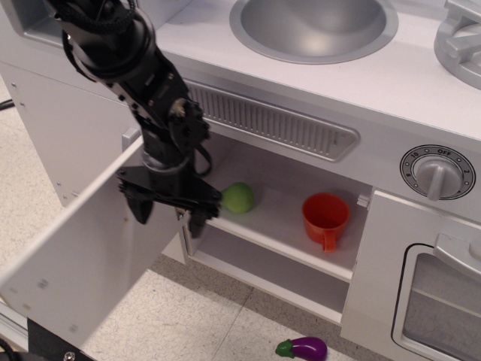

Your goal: Open cabinet

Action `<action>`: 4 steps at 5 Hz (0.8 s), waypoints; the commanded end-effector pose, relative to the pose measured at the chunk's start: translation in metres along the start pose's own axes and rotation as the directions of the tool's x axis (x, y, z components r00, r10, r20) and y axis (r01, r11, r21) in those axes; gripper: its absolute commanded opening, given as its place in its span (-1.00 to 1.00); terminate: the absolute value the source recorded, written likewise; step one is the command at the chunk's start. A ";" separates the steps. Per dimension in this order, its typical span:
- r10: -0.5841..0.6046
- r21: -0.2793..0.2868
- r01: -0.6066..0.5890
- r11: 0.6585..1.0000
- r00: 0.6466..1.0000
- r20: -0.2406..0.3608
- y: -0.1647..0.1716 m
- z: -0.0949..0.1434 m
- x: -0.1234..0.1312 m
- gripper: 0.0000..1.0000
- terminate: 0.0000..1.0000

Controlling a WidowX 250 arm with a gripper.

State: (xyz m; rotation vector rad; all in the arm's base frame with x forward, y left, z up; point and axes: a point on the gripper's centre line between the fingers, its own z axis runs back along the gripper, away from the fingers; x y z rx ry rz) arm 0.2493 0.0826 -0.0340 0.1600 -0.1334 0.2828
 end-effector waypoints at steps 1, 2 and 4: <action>0.013 0.076 -0.014 0.997 1.000 0.022 0.014 0.008 0.006 1.00 -1.00; 0.013 0.076 -0.014 0.997 1.000 0.022 0.014 0.008 0.006 1.00 -1.00; 0.013 0.076 -0.014 0.997 1.000 0.022 0.014 0.008 0.006 1.00 1.00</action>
